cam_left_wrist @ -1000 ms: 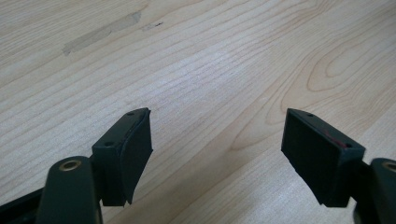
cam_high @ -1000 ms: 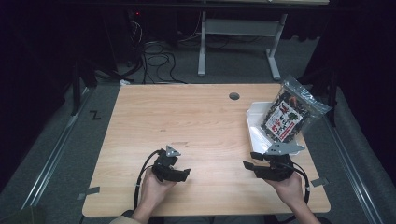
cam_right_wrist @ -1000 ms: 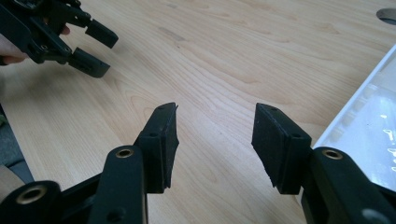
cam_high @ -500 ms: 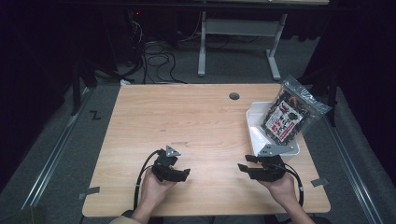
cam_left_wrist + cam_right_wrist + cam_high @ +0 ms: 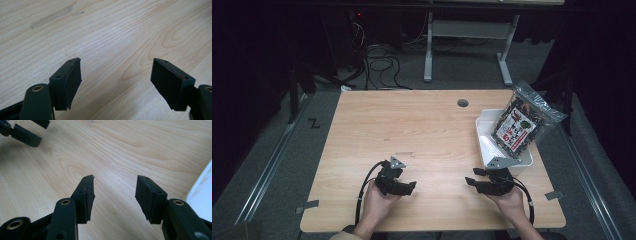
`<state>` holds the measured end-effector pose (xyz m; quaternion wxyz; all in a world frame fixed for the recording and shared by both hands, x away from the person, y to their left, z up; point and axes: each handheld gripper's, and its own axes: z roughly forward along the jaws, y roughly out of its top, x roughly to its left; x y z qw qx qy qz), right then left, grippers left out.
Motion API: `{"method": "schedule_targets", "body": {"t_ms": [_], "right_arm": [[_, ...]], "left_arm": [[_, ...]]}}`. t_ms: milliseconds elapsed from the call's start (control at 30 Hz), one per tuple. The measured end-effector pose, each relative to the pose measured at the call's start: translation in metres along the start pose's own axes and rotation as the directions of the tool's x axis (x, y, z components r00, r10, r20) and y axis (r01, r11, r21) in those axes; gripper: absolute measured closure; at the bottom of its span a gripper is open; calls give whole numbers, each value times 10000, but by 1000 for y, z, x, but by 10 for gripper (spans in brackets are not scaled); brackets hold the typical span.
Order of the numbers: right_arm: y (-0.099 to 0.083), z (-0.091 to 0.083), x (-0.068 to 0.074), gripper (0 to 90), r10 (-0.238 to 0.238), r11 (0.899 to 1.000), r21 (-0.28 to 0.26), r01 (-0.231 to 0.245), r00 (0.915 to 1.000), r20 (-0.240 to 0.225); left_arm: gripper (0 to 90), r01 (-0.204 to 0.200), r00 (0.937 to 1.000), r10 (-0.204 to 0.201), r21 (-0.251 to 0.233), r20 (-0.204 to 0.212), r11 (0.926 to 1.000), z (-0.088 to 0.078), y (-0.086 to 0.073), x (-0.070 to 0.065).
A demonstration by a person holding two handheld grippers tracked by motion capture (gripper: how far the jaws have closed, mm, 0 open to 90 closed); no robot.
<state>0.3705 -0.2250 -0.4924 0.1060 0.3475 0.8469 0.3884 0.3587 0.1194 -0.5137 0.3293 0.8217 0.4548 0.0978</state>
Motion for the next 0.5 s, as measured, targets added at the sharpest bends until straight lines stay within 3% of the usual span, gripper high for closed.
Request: {"method": "schedule_targets", "body": {"t_ms": [233, 500], "right_arm": [[-8, 1, -4, 496, -101, 9999, -27, 102, 9993, 368], [-11, 1, -2, 490, -149, 9999, -63, 151, 9993, 347]], "left_arm": [[249, -25, 10000, 25, -24, 18, 10000, 0, 0, -1], [249, -32, 10000, 32, -61, 27, 10000, 0, 0, -1]]}}
